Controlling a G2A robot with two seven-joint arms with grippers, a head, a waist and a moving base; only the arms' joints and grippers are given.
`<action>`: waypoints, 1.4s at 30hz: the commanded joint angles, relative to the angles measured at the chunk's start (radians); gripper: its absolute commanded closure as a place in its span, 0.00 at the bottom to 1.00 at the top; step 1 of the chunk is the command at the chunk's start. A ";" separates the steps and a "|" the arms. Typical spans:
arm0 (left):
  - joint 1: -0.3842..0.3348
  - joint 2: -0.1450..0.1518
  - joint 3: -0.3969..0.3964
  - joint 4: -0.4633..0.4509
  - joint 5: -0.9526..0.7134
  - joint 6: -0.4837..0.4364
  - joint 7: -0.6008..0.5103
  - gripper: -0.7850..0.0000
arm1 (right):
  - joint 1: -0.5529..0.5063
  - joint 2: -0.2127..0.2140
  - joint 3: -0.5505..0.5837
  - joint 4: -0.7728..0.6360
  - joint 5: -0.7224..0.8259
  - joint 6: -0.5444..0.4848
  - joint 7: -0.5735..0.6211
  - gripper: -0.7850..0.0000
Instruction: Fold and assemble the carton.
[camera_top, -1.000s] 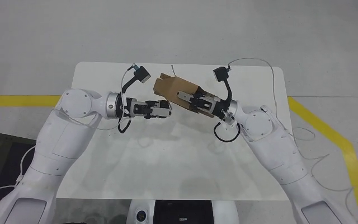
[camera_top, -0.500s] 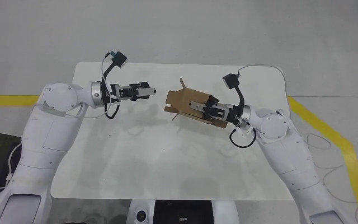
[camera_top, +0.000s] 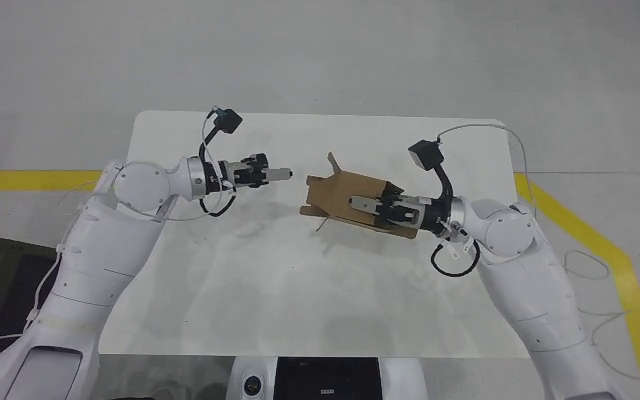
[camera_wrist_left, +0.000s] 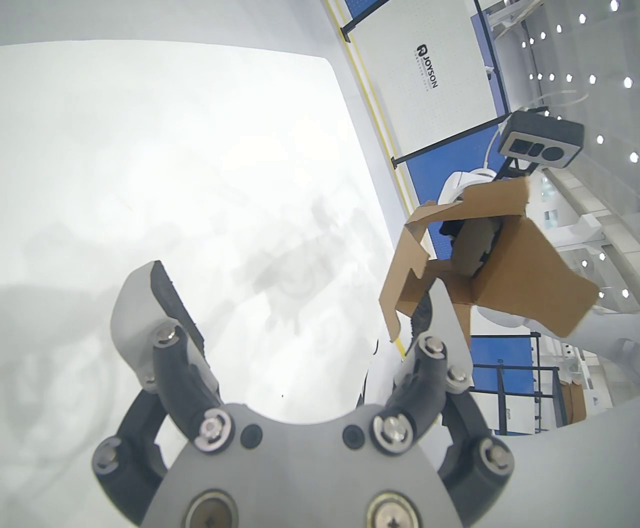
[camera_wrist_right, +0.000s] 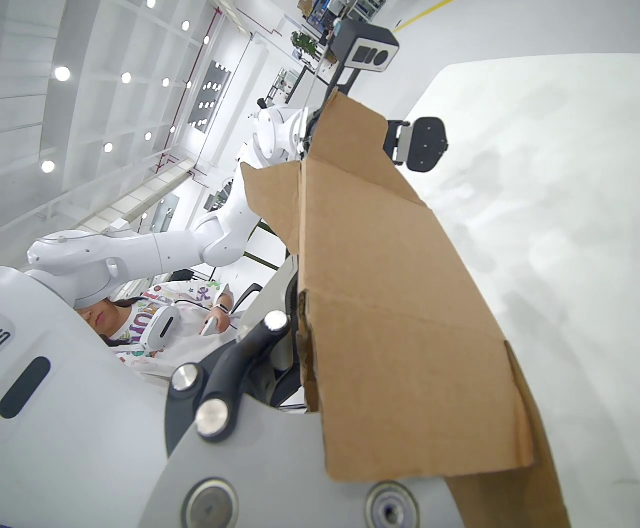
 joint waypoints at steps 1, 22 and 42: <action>-0.006 -0.004 0.016 0.004 0.019 -0.002 0.017 0.00 | 0.002 0.001 0.000 -0.006 0.017 -0.002 0.006 1.00; -0.058 -0.034 0.108 0.014 0.054 -0.073 0.005 0.00 | 0.068 -0.015 -0.069 0.037 0.044 -0.013 -0.052 1.00; -0.045 -0.027 0.078 -0.033 -0.013 -0.091 -0.063 0.00 | 0.091 -0.025 -0.107 0.047 0.018 -0.010 -0.092 1.00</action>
